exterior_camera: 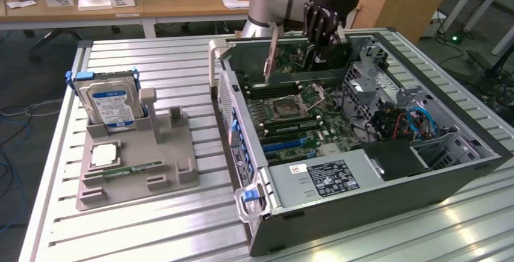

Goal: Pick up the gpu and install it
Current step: 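Insert the gpu into the slot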

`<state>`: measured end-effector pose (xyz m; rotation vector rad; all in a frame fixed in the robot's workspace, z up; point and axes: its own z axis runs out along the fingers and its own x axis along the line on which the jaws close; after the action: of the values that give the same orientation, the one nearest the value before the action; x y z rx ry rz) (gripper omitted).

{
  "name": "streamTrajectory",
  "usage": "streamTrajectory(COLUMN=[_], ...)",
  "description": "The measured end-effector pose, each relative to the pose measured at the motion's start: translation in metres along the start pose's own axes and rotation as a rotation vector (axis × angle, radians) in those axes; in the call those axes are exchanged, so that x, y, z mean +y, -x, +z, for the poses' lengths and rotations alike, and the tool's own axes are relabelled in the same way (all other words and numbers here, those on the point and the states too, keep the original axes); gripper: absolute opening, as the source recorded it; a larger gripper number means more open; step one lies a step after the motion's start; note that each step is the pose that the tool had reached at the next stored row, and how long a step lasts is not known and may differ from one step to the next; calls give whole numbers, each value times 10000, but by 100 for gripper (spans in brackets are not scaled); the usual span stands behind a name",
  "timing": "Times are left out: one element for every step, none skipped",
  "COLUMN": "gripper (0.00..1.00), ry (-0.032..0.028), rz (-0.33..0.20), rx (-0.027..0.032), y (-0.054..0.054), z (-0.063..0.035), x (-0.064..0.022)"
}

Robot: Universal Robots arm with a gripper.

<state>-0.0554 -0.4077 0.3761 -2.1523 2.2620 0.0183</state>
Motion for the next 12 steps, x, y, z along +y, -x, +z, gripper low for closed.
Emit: streamTrajectory(gripper=[28, 28, 28, 28, 28, 28, 28, 28, 28, 28, 28, 28], ry=[0, 1, 1, 1, 1, 0, 1, 0, 0, 0, 0, 0], rz=[-1, 0, 0, 0, -1, 0, -1, -2, -1, -1, -1, -1], rx=[-2, 0, -1, 1, 3, 5, 7, 7, 7, 7, 7, 8], y=[0, 0, -1, -2, -4, -7, -11, -19, -32, -49, -63, -76], z=[7, 12, 17, 20, 23, 26, 29, 32, 34, 35, 36, 37], x=[0, 0, 0, 0, 0, 0, -1, -2, -2, -3, -3, -4])
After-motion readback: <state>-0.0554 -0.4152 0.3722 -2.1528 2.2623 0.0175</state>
